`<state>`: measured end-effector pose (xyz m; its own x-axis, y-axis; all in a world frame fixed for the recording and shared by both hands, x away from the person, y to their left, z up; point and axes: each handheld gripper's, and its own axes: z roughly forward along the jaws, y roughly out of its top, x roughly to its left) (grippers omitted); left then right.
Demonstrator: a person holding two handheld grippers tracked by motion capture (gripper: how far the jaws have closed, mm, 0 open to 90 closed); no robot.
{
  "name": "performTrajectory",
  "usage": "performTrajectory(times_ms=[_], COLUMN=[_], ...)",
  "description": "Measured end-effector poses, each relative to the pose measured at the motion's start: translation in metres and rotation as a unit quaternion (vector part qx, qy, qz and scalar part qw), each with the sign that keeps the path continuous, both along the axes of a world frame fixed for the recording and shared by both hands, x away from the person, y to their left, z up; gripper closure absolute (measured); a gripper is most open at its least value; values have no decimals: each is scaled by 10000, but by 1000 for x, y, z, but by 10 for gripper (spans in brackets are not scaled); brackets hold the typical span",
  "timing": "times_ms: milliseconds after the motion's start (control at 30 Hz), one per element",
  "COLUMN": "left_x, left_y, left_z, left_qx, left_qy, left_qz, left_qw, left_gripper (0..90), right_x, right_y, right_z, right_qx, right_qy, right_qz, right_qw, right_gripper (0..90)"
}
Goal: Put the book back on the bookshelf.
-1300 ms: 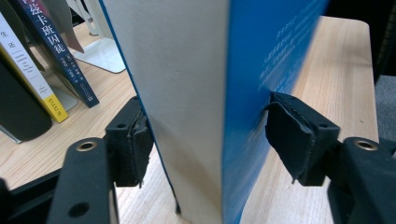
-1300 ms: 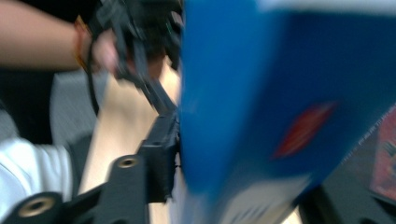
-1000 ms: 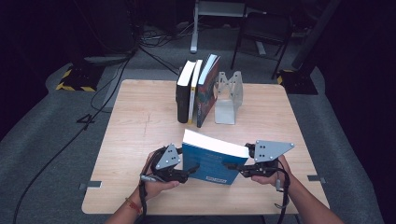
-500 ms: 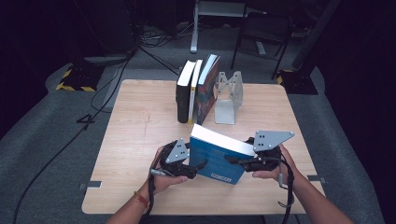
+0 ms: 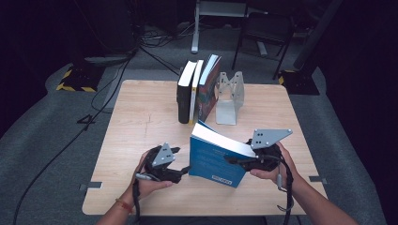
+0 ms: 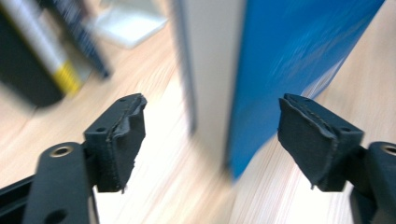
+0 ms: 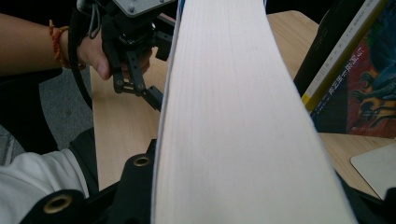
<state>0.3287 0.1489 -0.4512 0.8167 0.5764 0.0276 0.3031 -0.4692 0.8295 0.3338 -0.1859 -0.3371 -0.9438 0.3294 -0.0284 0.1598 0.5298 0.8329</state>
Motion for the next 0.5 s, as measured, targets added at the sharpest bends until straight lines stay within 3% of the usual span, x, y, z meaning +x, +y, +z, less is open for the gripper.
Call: performTrajectory(times_ms=[100,133,167,200,233,500], left_x=[-1,-1,-2,-2,-2,-1], left_y=[25,25,39,39,49,66], left_z=[-12,-12,-20,-20,-26,-40], left_qx=[193,193,328,328,417,292], left_qy=[243,243,376,376,453,738], left_qz=[351,351,534,534,705,963], left_qw=[9989,9989,9973,9973,9956,9922], left_gripper=[209,209,207,203,203,198], right_x=[1,1,2,2,2,5], right_y=[-2,-4,-6,-6,-8,-26], right_z=[5,7,8,8,10,20], right_qx=[-77,-79,-73,-73,-104,-206], right_qy=[6,22,33,33,39,63], right_qz=[-67,-105,-155,-155,-197,-567], right_qw=[9999,9999,9998,9998,9997,9982], right_gripper=[607,608,608,608,608,610])
